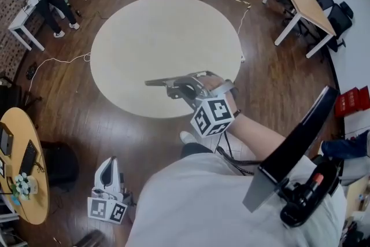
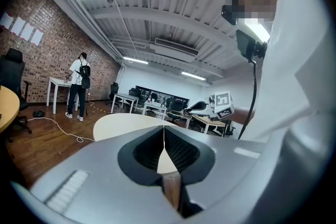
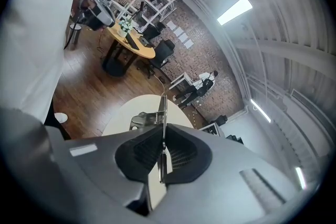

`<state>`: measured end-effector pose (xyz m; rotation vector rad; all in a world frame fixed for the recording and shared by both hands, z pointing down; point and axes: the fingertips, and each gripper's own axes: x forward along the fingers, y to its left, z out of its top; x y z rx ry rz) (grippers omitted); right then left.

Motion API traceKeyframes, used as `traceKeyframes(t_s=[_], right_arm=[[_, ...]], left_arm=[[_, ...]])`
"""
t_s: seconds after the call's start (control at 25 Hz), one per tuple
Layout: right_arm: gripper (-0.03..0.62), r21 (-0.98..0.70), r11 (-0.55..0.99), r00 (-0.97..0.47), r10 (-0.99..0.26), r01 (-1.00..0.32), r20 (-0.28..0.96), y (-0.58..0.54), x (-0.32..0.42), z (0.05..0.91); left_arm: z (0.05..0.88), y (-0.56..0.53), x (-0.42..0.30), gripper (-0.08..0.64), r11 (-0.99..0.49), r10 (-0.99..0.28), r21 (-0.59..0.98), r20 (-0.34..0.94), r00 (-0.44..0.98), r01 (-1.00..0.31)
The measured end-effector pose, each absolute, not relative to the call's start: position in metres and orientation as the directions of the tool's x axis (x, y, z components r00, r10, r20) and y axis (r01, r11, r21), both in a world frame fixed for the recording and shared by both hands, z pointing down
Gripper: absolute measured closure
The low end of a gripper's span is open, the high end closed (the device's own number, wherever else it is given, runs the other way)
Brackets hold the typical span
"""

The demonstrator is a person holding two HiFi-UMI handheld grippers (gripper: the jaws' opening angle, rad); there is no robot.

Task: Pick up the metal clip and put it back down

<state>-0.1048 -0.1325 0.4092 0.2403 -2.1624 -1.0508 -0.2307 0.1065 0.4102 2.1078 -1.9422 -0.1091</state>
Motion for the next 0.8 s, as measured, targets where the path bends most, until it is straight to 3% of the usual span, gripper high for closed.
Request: traceKeyframes(t_s=[0.4, 0.8], right_arm=[[0.588, 0.693, 0.689, -0.667, -0.415, 0.213, 0.619, -0.258, -0.104, 0.539], [0.588, 0.639, 0.708, -0.626, -0.359, 0.301, 0.693, -0.301, -0.118, 0.651]], left_arm=[[0.383, 0.044, -0.207, 0.565, 0.003, -0.984, 0.222, 0.176, 0.036, -0.975], [0.381, 0.022, -0.179, 0.565, 0.146, -0.960, 0.247, 0.270, -0.076, -0.958]])
